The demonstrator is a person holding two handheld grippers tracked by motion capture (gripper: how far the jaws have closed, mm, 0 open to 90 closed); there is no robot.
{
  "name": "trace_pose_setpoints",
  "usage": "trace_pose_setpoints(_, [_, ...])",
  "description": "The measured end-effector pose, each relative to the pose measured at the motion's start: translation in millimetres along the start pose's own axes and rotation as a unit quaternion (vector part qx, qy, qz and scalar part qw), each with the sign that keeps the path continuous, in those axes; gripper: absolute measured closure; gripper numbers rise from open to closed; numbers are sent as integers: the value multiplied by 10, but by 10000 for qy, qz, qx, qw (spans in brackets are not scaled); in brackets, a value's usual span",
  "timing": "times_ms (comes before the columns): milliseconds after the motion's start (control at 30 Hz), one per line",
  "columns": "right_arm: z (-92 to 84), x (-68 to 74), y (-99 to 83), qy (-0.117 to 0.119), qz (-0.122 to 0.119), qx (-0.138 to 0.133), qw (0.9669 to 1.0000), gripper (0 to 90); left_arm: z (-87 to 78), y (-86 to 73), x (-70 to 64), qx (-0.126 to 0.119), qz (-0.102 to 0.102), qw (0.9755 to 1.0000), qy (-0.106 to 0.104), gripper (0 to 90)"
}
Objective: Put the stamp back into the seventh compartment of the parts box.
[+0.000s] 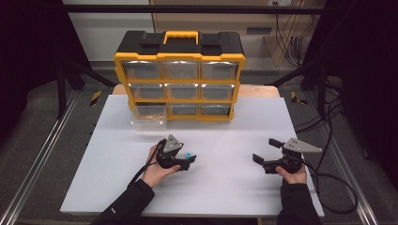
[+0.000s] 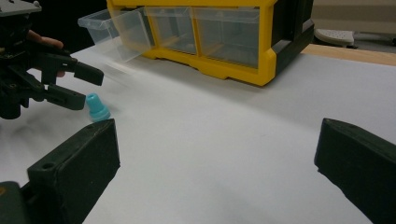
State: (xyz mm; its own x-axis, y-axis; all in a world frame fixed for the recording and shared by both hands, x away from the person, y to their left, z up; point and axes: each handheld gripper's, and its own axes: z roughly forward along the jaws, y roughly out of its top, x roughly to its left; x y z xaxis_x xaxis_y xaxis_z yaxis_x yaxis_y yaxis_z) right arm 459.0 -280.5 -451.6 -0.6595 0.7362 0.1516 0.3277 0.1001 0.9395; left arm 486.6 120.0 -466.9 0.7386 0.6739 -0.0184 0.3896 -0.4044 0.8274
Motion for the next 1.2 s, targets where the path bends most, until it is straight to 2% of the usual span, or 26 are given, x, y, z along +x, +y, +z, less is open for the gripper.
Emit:
trace_pose_setpoints(300, [-2, 0, 1, -3, 1, -5, 10000, 7, 15, -10, -10, 69, 30, 10000, 41, 376])
trace_pose_setpoints(667, [-4, -2, 1, -3, -11, -19, 10000, 7, 32, -22, -35, 126, 18, 9999, -8, 526])
trace_pose_setpoints(1200, [-3, 0, 1, 1, -9, -19, 10000, 7, 49, -38, -55, 255, 83, 9996, 70, 634])
